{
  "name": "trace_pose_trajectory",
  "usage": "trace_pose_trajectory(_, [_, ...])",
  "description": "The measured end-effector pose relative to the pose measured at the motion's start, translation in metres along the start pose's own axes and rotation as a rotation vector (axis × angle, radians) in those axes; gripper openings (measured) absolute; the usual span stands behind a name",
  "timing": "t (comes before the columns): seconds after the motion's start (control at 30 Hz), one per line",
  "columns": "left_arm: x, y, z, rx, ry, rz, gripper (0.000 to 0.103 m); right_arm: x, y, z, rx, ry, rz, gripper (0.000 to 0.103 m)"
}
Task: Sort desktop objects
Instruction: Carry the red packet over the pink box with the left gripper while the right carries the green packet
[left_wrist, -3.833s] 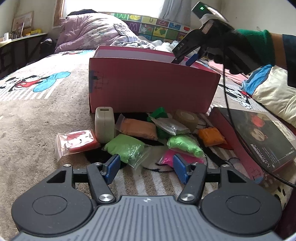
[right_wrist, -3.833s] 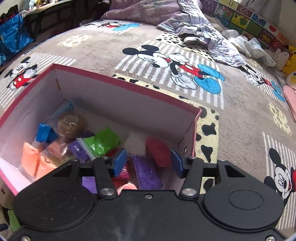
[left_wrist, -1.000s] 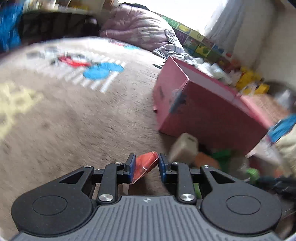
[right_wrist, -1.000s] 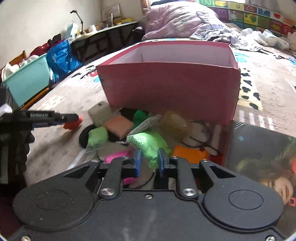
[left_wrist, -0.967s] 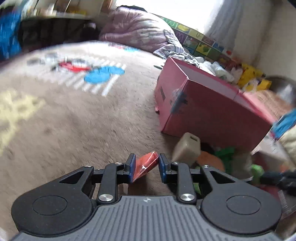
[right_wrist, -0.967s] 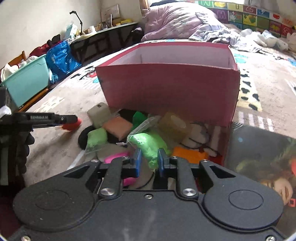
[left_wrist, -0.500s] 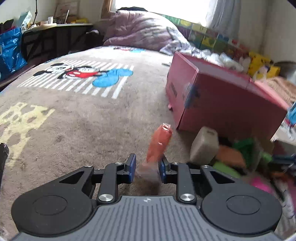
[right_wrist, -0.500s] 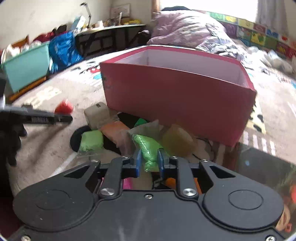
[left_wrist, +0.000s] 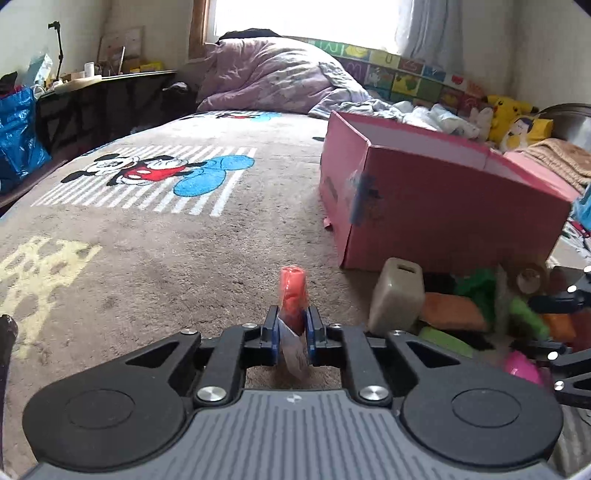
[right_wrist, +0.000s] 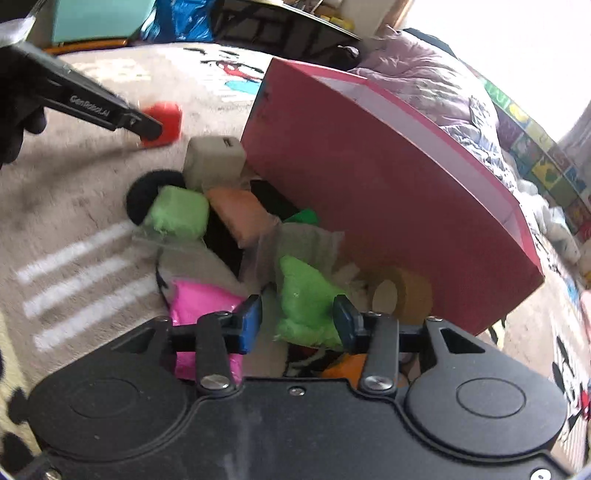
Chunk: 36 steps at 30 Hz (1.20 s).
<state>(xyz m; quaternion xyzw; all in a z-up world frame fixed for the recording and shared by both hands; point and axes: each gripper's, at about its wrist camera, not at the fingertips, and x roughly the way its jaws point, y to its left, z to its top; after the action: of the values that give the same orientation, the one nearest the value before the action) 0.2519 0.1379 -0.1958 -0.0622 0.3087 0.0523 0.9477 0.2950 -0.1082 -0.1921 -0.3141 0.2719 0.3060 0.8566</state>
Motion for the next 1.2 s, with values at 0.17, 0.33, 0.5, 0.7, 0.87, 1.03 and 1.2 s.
trace_pose_trajectory(0.17, [0.009, -0.001, 0.001, -0.041, -0.004, -0.021, 0.012, -0.001, -0.012, 0.001, 0.04, -0.012, 0.002, 0.035])
trace_pose_trajectory(0.33, [0.001, 0.001, 0.002, -0.053, -0.022, -0.041, 0.012, -0.001, -0.024, -0.001, 0.119, -0.026, 0.027, 0.026])
trace_pose_trajectory(0.5, [-0.01, -0.008, 0.002, -0.042, -0.059, -0.047, 0.012, -0.008, -0.027, 0.001, 0.152, -0.047, 0.031, 0.019])
trace_pose_trajectory(0.7, [-0.026, -0.024, 0.001, 0.002, -0.117, -0.027, 0.012, -0.028, -0.034, 0.004, 0.211, -0.081, 0.071, 0.012])
trace_pose_trajectory(0.87, [-0.045, -0.043, -0.001, 0.047, -0.165, -0.082, 0.012, -0.047, -0.052, 0.013, 0.297, -0.126, 0.103, 0.012])
trace_pose_trajectory(1.03, [-0.056, -0.065, -0.004, 0.094, -0.188, -0.186, 0.012, -0.059, -0.071, 0.025, 0.36, -0.163, 0.129, 0.012])
trace_pose_trajectory(1.2, [-0.061, -0.089, -0.01, 0.166, -0.201, -0.227, 0.012, -0.058, -0.096, 0.038, 0.42, -0.184, 0.157, 0.012])
